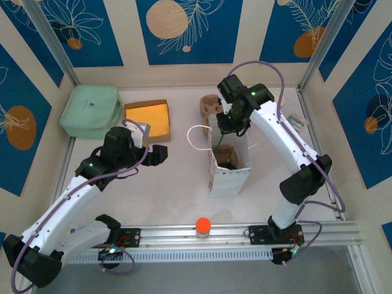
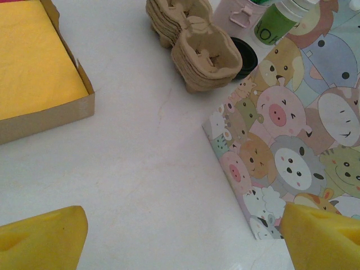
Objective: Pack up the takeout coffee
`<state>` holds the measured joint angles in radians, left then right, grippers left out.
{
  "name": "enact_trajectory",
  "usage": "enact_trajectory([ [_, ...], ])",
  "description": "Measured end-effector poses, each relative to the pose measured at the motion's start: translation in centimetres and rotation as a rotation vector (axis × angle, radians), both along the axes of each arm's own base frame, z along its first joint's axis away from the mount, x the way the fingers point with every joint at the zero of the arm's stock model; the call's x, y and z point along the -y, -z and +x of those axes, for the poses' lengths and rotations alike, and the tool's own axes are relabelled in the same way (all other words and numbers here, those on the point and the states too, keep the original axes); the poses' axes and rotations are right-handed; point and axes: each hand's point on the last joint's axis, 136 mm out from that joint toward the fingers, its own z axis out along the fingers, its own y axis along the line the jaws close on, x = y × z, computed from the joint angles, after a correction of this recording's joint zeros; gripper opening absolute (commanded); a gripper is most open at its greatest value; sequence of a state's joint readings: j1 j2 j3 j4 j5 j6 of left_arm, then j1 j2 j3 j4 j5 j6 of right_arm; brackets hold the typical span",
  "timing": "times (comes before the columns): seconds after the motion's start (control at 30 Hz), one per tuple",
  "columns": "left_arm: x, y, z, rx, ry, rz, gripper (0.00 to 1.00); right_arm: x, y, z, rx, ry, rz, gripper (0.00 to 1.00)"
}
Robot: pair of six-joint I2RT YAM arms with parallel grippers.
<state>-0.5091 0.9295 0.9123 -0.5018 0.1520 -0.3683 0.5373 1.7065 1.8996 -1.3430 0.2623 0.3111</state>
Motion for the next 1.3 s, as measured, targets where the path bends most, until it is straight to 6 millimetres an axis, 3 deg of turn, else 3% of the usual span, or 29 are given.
enact_trajectory([
  [0.1, 0.0, -0.2, -0.1, 0.005, 0.0, -0.003, 0.89, 0.1, 0.0, 0.0, 0.001, 0.005, -0.003, 0.44],
  [0.17, -0.1, -0.3, -0.1, 0.01, 0.0, -0.006, 0.89, 0.1, 0.0, 0.0, 0.004, 0.01, -0.008, 0.51],
  [0.6, -0.1, -0.4, -0.2, 0.012, 0.0, -0.007, 0.89, -0.4, -3.6, 0.0, 0.108, -0.004, -0.015, 0.53],
  [0.97, -0.1, -0.4, -0.2, 0.012, 0.0, -0.006, 0.89, 0.2, -6.4, -1.1, 0.188, -0.006, 0.001, 0.55],
  [1.17, -0.1, 0.0, 0.0, 0.002, -0.001, 0.005, 0.89, 0.7, -8.7, -1.9, 0.267, -0.003, 0.059, 0.59],
  [1.3, 0.0, 0.1, 0.4, -0.009, -0.004, 0.015, 0.89, 1.5, -10.1, -2.5, 0.315, 0.009, 0.1, 0.67],
])
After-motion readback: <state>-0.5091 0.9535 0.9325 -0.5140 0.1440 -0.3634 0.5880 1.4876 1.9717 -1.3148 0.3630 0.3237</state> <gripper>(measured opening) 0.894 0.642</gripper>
